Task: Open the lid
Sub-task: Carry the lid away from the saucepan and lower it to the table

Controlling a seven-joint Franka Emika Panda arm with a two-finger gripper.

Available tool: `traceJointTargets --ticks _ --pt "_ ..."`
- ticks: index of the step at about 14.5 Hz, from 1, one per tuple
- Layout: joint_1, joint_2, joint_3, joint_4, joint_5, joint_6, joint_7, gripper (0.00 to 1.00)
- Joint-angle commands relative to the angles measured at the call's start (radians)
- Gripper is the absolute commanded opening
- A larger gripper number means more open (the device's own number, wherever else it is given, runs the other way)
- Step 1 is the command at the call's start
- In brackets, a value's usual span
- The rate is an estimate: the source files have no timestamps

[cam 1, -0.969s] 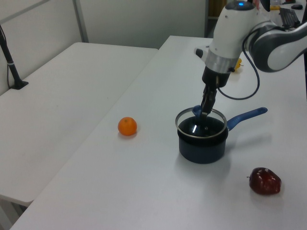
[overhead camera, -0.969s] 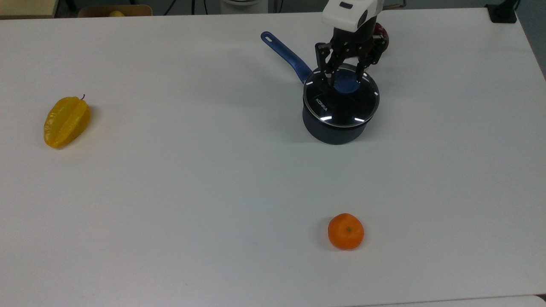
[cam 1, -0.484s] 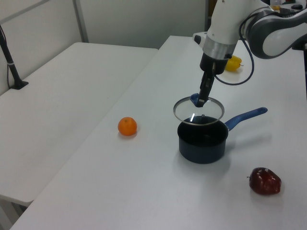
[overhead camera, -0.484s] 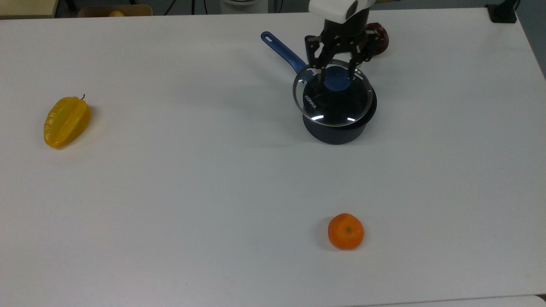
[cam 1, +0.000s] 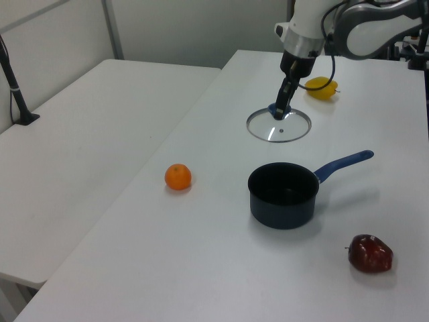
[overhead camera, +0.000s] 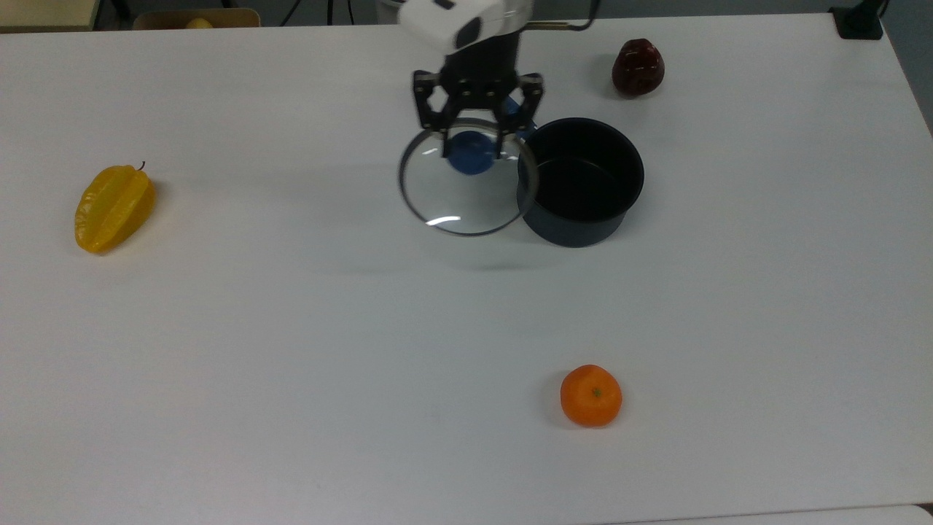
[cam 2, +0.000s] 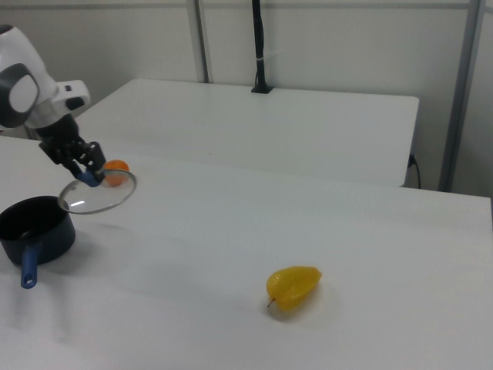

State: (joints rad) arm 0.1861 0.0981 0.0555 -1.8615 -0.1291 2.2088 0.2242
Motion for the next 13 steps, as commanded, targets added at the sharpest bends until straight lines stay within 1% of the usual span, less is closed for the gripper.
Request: traceJointTargets --ticks 1,5,8,10,13 --pt "-0.059 -0.005 -0.023 0.008 0.014 -0.026 -0.100 0.39" --pt "-0.143 0.008 -0.023 0.004 0.016 -0.015 -0.143 0.39" --pt "-0.191 0.047 -0.022 0.007 0.019 -0.005 -0.158 0.39" --pt "-0.200 0.060 -0.023 0.001 0.020 0.050 -0.160 0.39" --pt "-0.206 0.084 -0.022 -0.001 0.020 0.066 -0.160 0.39"
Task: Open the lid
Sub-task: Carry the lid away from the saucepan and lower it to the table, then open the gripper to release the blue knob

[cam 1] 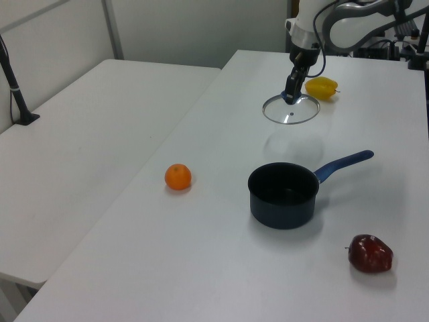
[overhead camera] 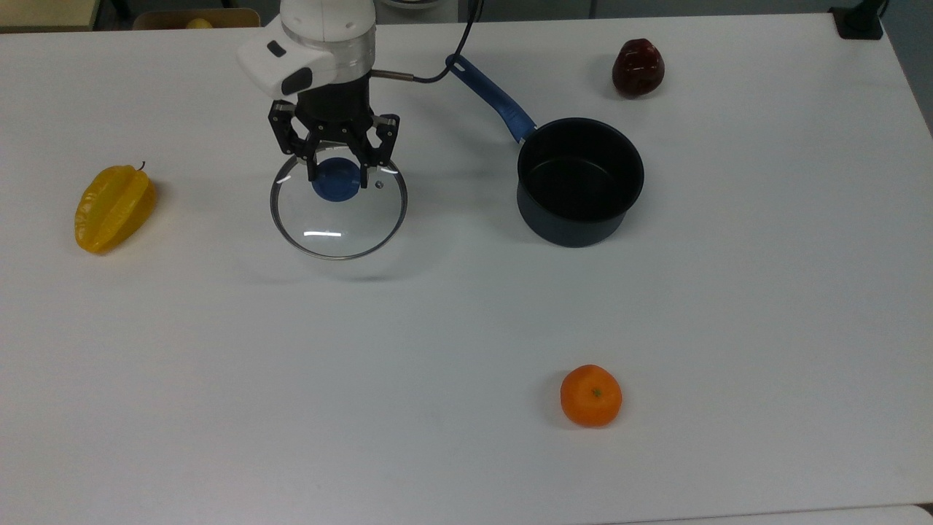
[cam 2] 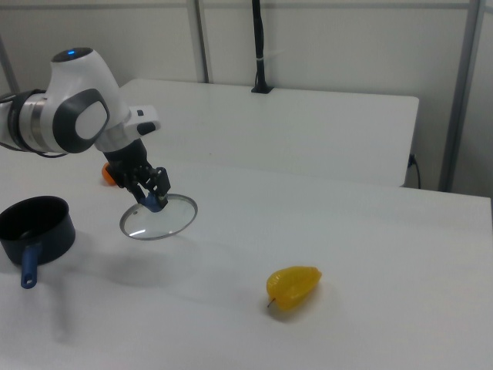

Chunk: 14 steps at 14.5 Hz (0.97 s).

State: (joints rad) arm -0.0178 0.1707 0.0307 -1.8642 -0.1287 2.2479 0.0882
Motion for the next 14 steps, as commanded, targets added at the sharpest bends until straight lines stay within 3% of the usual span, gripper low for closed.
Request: traceJointTargets --ticks 1,4,14 --pt "-0.007 0.021 0.003 0.000 0.020 0.027 -0.024 0.39" --pt "-0.024 0.024 0.003 -0.051 0.020 0.044 -0.025 0.39" --pt "-0.034 0.030 0.003 -0.234 0.020 0.330 -0.016 0.39"
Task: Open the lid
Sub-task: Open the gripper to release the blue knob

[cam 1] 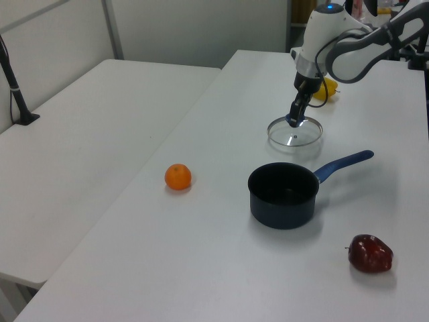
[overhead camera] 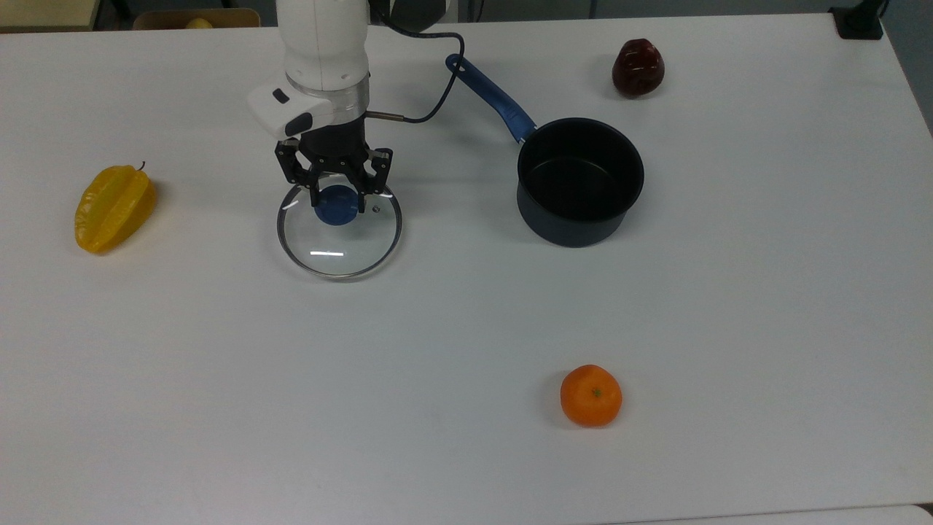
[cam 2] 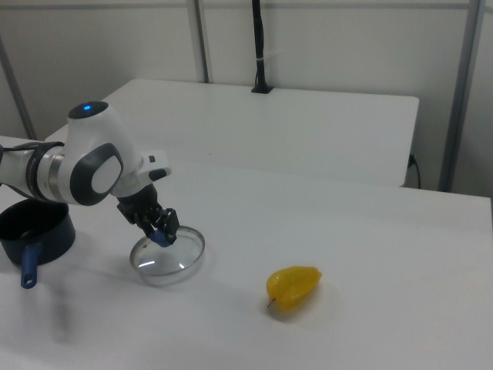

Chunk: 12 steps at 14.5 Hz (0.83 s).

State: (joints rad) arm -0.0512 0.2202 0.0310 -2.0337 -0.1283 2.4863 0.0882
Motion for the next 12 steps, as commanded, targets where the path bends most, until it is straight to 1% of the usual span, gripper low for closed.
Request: traceJointTargets --ticks 1,6,7,9,12 --pt "-0.001 -0.019 0.003 -0.074 0.019 0.101 -0.016 0.39" --pt "-0.001 -0.010 0.003 -0.076 0.019 0.103 -0.010 0.41" --pt "-0.001 -0.007 0.003 -0.076 0.019 0.100 -0.008 0.44" --pt "-0.001 0.002 0.003 -0.074 0.019 0.094 -0.007 0.56" --pt "-0.002 0.008 0.003 -0.072 0.019 0.091 0.016 0.57"
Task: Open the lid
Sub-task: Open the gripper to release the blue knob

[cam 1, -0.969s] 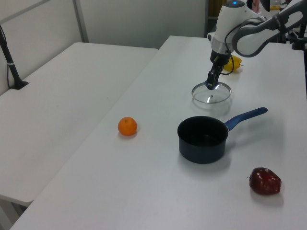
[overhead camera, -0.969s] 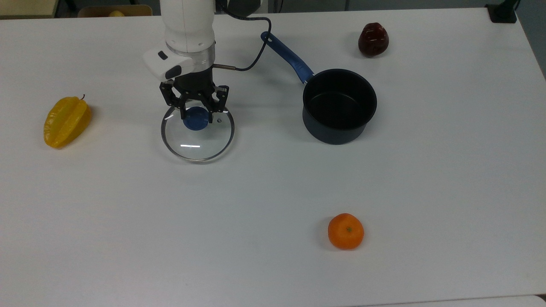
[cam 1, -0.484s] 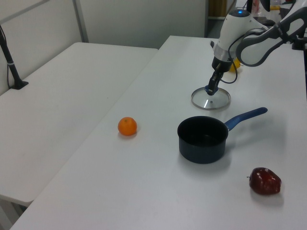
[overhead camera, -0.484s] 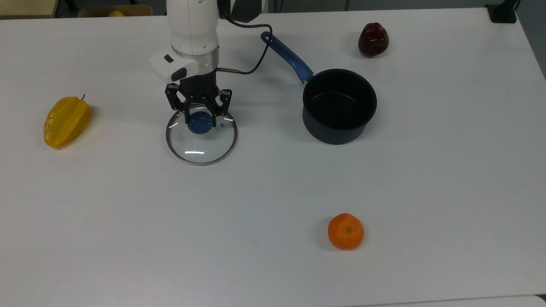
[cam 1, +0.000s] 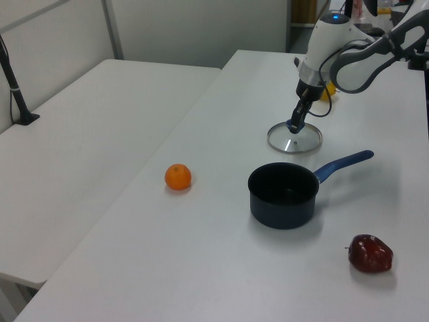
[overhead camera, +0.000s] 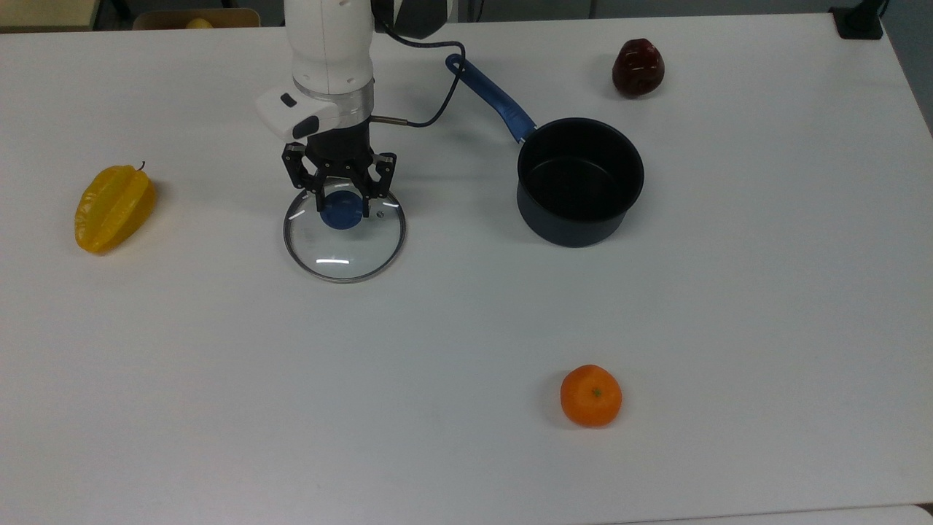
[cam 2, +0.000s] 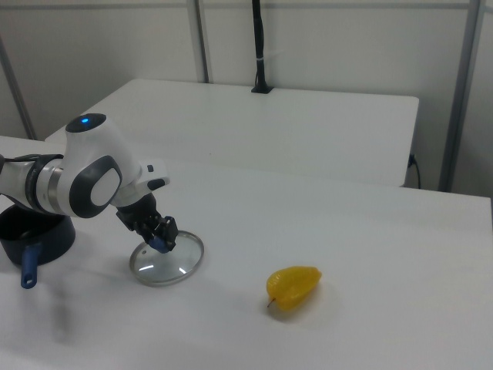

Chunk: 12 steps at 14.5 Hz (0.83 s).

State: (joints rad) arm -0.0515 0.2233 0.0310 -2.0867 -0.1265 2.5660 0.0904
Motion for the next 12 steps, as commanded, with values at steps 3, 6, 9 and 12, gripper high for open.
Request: traceJointTargets --ticks 3,6,9,12 --pt "-0.002 0.004 0.003 -0.009 0.018 -0.045 0.018 0.69" --pt "-0.001 0.002 0.003 -0.001 0.018 -0.076 0.022 0.92" --pt "-0.002 -0.009 0.003 0.023 0.018 -0.128 0.022 1.00" --pt "-0.004 -0.033 0.001 0.079 0.015 -0.272 0.018 1.00"
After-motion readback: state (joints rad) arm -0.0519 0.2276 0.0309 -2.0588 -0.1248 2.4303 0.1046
